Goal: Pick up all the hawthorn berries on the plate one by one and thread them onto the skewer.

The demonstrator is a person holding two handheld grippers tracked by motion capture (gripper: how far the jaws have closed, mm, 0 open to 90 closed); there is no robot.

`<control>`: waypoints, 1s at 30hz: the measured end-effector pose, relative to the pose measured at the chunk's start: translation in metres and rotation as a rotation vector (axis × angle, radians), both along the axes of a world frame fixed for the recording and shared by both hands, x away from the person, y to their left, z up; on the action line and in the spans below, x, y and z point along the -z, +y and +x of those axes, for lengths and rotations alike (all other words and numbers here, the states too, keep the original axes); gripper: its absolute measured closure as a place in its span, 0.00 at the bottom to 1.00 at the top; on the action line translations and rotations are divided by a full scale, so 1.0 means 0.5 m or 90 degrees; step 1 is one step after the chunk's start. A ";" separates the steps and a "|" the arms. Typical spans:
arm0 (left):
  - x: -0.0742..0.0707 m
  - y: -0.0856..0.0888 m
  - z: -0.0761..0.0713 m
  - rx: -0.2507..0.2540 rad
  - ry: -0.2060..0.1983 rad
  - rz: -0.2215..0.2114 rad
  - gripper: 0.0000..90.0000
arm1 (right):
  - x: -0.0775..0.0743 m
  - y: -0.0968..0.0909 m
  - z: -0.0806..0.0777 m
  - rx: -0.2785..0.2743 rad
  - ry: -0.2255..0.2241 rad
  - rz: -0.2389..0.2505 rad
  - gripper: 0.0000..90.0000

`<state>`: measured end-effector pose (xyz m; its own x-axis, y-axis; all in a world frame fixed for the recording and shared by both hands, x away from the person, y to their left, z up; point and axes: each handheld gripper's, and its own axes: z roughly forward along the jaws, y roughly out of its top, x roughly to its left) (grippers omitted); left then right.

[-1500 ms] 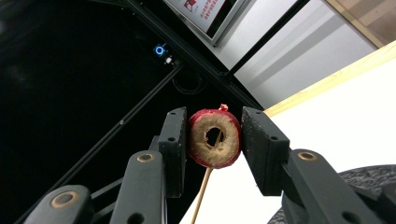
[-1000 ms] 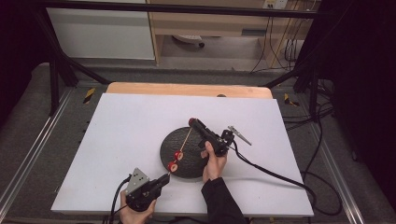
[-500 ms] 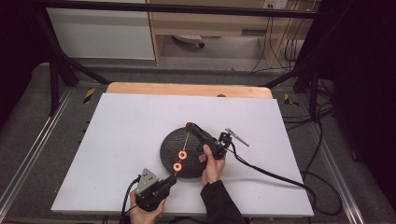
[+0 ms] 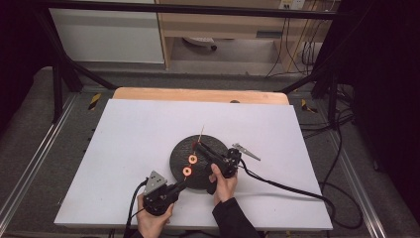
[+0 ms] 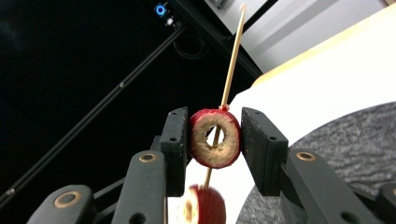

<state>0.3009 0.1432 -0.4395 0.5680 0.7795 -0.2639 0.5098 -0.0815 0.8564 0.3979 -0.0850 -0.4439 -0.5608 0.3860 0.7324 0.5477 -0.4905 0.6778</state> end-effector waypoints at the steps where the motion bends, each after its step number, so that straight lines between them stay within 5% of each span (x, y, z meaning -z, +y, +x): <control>1: 0.000 0.002 0.001 0.002 0.002 -0.002 0.99 | 0.002 0.001 -0.003 0.001 -0.003 -0.002 0.70; 8: -0.001 0.010 0.004 0.015 0.002 -0.005 0.99 | -0.009 -0.003 -0.007 -0.003 -0.018 -0.039 0.67; 13: -0.003 0.026 0.004 0.017 0.000 -0.004 0.99 | -0.033 -0.023 -0.005 -0.003 -0.037 -0.109 0.53; 21: -0.002 0.046 0.010 0.028 -0.002 0.018 0.99 | -0.060 -0.076 0.003 -0.024 -0.046 -0.292 0.22; 30: -0.005 0.053 0.021 0.049 0.002 0.048 0.99 | -0.053 -0.135 -0.001 -0.059 -0.056 -0.445 0.06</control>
<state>0.3114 0.1698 -0.4370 0.6267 0.7510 -0.2081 0.5019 -0.1846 0.8450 0.3973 -0.1524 -0.4177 -0.6596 0.6971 0.2810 0.4951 0.1217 0.8603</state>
